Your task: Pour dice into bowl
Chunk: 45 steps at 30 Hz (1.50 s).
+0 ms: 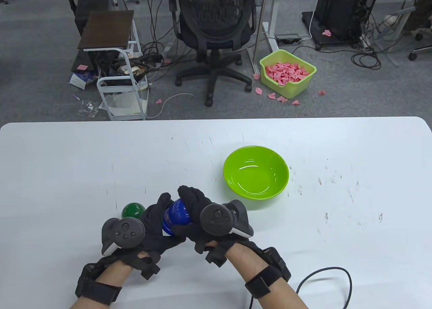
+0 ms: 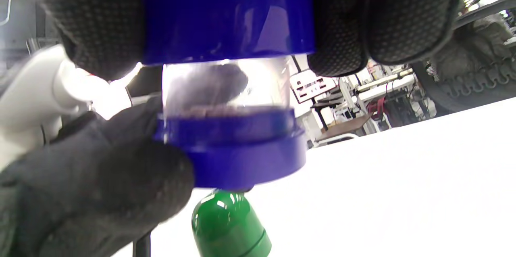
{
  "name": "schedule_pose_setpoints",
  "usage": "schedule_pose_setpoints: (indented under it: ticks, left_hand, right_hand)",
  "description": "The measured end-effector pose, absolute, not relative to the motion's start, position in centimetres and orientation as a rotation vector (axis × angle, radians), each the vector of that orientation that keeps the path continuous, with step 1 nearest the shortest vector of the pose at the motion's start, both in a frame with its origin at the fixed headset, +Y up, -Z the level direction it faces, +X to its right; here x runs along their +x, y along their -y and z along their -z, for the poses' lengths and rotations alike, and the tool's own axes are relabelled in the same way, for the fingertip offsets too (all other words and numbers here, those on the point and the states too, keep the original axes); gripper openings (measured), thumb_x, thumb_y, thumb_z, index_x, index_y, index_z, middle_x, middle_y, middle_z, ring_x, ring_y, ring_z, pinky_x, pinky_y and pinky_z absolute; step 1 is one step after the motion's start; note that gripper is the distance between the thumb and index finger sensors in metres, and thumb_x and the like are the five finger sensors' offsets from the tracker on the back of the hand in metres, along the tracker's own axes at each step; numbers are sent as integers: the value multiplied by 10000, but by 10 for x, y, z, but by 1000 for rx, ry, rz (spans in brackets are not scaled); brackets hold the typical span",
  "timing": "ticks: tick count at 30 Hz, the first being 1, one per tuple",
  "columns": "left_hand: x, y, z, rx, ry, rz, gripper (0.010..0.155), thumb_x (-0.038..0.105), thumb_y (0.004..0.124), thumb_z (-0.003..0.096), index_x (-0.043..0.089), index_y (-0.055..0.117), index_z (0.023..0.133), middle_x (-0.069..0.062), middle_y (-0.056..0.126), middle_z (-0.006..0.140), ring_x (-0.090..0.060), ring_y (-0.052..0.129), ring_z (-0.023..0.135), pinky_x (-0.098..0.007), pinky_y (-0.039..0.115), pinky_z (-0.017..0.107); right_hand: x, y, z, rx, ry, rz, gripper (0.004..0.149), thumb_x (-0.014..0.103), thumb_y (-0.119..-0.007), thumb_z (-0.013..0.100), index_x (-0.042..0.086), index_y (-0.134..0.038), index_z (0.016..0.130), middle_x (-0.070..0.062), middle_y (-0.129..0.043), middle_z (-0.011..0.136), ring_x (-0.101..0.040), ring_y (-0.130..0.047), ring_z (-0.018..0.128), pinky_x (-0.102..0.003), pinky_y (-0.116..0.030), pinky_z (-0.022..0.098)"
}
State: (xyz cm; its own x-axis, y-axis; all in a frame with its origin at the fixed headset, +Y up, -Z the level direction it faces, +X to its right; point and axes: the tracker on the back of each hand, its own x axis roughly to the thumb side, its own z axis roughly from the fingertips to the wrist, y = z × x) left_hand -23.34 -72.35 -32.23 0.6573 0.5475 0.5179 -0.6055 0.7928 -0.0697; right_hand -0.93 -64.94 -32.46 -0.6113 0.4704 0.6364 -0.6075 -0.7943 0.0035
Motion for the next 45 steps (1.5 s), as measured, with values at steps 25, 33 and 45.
schedule_pose_setpoints:
  ticks: [25, 33, 45]
  left_hand:
    - [-251, 721, 327, 139, 471, -695, 1123, 692, 869, 373, 190, 185, 1108, -110, 585, 1114, -362, 693, 1001, -629, 600, 773]
    - [-252, 722, 328, 141, 471, -697, 1122, 690, 869, 373, 190, 184, 1108, -106, 584, 1115, -363, 695, 1000, -629, 600, 773]
    - [-252, 723, 328, 148, 474, -690, 1120, 689, 869, 377, 191, 183, 1108, -109, 580, 1116, -364, 690, 1001, -628, 599, 772]
  right_hand:
    - [95, 714, 327, 599, 157, -2582, 862, 484, -869, 477, 37, -443, 1078, -332, -572, 1068, -602, -800, 753, -700, -728, 534]
    - [85, 739, 332, 646, 1, -2782, 857, 470, -914, 433, 42, -521, 1063, -292, -671, 1054, -580, -796, 793, -713, -695, 565]
    - [82, 753, 333, 625, -64, -2863, 874, 498, -896, 440, 63, -490, 1080, -268, -667, 1075, -593, -740, 828, -736, -640, 590]
